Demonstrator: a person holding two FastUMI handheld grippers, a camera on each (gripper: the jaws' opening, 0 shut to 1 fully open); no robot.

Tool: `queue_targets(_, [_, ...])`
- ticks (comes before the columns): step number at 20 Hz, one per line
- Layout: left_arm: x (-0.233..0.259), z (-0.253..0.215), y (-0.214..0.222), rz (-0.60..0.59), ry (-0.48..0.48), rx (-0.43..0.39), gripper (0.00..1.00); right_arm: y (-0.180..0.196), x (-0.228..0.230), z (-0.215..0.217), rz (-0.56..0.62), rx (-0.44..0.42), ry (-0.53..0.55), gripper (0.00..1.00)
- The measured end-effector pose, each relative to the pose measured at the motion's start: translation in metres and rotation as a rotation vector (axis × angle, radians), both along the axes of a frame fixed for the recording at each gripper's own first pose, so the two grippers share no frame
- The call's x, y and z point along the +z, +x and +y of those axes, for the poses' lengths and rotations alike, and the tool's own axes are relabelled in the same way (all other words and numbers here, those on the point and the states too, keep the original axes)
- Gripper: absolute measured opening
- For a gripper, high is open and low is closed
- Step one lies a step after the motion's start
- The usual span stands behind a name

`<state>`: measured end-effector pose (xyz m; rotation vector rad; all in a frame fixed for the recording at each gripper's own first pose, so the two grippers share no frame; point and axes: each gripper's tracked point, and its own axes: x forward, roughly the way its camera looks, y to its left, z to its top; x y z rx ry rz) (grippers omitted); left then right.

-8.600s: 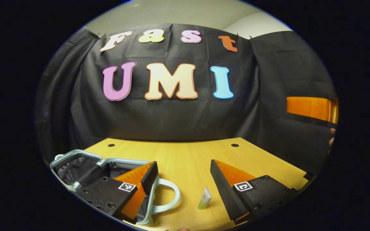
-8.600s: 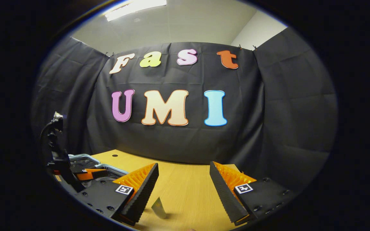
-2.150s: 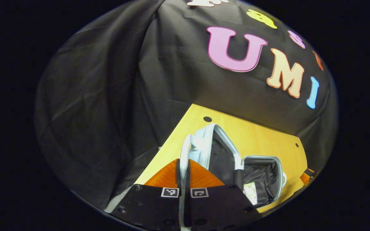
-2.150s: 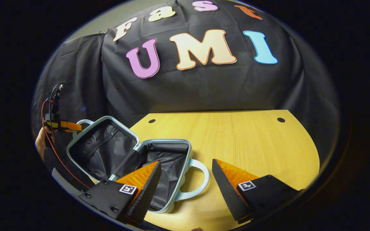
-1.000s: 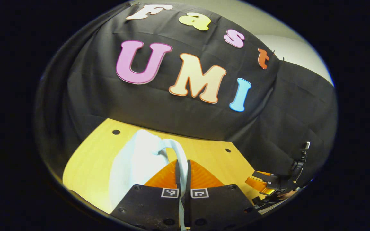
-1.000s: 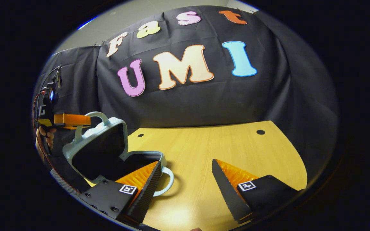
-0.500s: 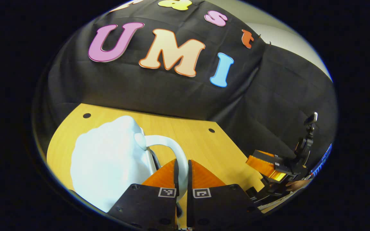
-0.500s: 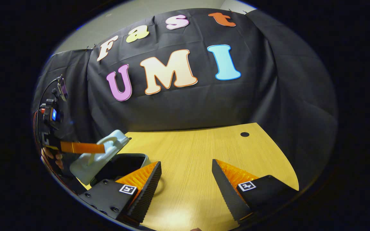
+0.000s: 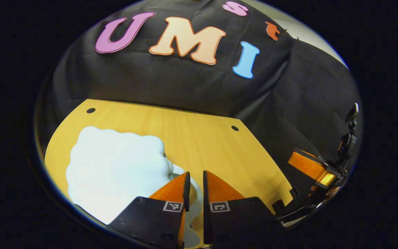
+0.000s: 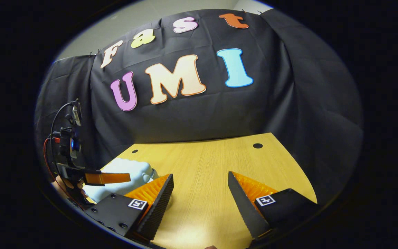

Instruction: First open the suitcase, pack the skin care products into it, and then close the suitcase.

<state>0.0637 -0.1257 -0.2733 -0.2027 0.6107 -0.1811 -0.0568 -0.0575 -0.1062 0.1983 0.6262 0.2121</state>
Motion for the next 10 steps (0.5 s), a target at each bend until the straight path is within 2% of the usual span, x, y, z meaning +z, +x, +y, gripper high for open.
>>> queue_targets(1, [0.011, -0.001, 0.004, -0.042, 0.017, 0.025, 0.31, 0.004, 0.006, -0.003, -0.019, 0.009, 0.006, 0.98])
queue_targets(3, [0.04, -0.003, 0.008, -0.142, 0.097, 0.074, 0.72, 0.014, 0.025, -0.007, -0.074, 0.022, 0.013, 0.98])
queue_targets(6, [0.095, 0.004, 0.007, -0.33, 0.275, 0.19, 0.93, 0.035, 0.066, -0.014, -0.199, 0.017, 0.008, 0.98])
queue_targets(7, [0.113, 0.006, 0.004, -0.387, 0.324, 0.232, 0.96, 0.04, 0.082, -0.016, -0.243, 0.002, 0.006, 0.98])
queue_targets(10, [0.159, 0.007, -0.01, -0.528, 0.422, 0.325, 0.96, 0.049, 0.14, -0.007, -0.392, -0.029, 0.027, 0.97])
